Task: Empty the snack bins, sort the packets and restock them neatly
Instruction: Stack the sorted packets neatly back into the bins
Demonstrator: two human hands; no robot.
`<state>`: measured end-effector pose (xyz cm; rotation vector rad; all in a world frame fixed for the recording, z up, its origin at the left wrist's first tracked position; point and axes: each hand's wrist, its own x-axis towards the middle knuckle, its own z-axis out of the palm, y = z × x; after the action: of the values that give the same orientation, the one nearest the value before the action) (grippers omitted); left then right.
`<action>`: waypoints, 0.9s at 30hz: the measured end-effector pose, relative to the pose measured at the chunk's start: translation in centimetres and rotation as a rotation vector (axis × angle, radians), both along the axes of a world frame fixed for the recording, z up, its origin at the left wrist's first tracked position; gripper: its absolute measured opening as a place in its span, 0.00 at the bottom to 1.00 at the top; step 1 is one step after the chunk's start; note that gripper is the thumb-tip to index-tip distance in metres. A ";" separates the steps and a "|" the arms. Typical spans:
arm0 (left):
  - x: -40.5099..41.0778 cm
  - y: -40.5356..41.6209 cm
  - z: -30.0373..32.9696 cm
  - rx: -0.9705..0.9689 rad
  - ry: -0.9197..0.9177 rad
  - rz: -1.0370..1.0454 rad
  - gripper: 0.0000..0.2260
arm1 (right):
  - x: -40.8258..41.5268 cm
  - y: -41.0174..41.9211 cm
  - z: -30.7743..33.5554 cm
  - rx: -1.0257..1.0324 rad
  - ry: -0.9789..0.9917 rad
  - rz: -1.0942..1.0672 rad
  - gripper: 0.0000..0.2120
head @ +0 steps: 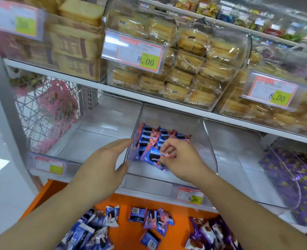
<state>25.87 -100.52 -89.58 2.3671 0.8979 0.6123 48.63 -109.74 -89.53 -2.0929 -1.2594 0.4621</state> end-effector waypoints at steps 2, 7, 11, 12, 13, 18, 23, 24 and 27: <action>0.0 0.0 -0.3 0.007 -0.001 0.006 0.29 | 0.3 1.9 -1.4 -0.056 -0.085 0.063 0.11; 0.1 -0.1 0.1 0.019 -0.013 0.045 0.29 | 0.2 4.6 -3.8 -0.152 -0.330 0.205 0.10; 0.0 -0.2 0.1 0.007 -0.028 0.051 0.29 | 0.2 5.2 -4.1 -0.143 -0.511 0.224 0.07; 0.0 -0.2 0.1 0.006 -0.025 0.046 0.29 | 0.3 5.3 -4.1 -0.144 -0.530 0.220 0.07; 0.0 -0.2 0.1 0.005 -0.026 0.043 0.29 | 0.4 5.3 -4.1 -0.150 -0.542 0.218 0.07; 0.0 -0.3 0.0 -0.023 -0.022 0.020 0.30 | 0.5 5.2 -4.1 -0.172 -0.526 0.216 0.11; -0.3 -0.2 -0.1 0.003 -0.034 -0.014 0.29 | 0.8 3.1 -3.1 -0.096 -0.412 0.142 0.20; -0.4 -0.3 0.1 0.018 -0.036 -0.016 0.29 | 0.8 2.2 -2.7 -0.064 -0.395 0.127 0.20; -1.0 -1.2 1.0 0.056 -0.044 -0.057 0.27 | 0.0 -1.8 -1.1 0.038 -0.333 0.107 0.17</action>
<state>24.89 -101.68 -88.60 2.4104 0.8014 0.6715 48.62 -111.52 -90.59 -2.1376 -1.5605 0.1346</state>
